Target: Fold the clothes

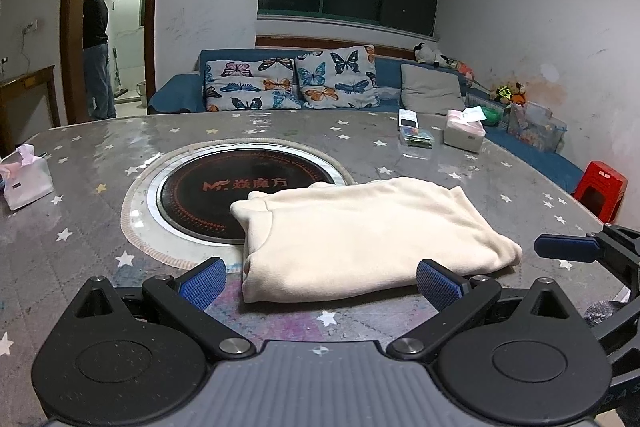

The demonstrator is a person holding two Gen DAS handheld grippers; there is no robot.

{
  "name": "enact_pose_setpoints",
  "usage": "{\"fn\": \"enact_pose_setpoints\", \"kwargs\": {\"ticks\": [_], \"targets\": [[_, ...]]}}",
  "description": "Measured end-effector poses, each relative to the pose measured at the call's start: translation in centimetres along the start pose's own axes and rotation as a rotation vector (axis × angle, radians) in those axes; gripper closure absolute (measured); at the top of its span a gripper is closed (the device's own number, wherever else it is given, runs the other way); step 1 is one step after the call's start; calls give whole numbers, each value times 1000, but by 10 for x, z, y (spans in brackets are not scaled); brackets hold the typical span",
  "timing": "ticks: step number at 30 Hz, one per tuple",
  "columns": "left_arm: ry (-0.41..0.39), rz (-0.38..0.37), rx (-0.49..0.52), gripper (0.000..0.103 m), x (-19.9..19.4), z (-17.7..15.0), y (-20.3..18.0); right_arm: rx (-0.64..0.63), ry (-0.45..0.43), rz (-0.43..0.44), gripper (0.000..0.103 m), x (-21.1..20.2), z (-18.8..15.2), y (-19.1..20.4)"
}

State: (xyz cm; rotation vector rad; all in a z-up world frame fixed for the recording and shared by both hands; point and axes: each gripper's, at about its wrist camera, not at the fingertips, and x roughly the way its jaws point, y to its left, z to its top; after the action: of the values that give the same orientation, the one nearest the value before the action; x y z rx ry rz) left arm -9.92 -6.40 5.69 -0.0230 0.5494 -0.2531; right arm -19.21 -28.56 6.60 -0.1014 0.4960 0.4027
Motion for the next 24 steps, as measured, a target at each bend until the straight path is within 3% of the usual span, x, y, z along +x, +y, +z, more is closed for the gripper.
{"fn": "enact_pose_setpoints", "kwargs": {"ticks": [5,10,16,24], "targets": [[3,13,-14,0,3,-1,5,-13,13,-12,1,4,-1,-1],[0,37,-34,0,8,0,12,9,35,-11,11,11,-1,-11],[8,51,-40,2,20,2,17,43,61,-12,16,26,5,-26],[55,39,-40,22,50,10,25,111,86,-54,27,53,14,-59]]}}
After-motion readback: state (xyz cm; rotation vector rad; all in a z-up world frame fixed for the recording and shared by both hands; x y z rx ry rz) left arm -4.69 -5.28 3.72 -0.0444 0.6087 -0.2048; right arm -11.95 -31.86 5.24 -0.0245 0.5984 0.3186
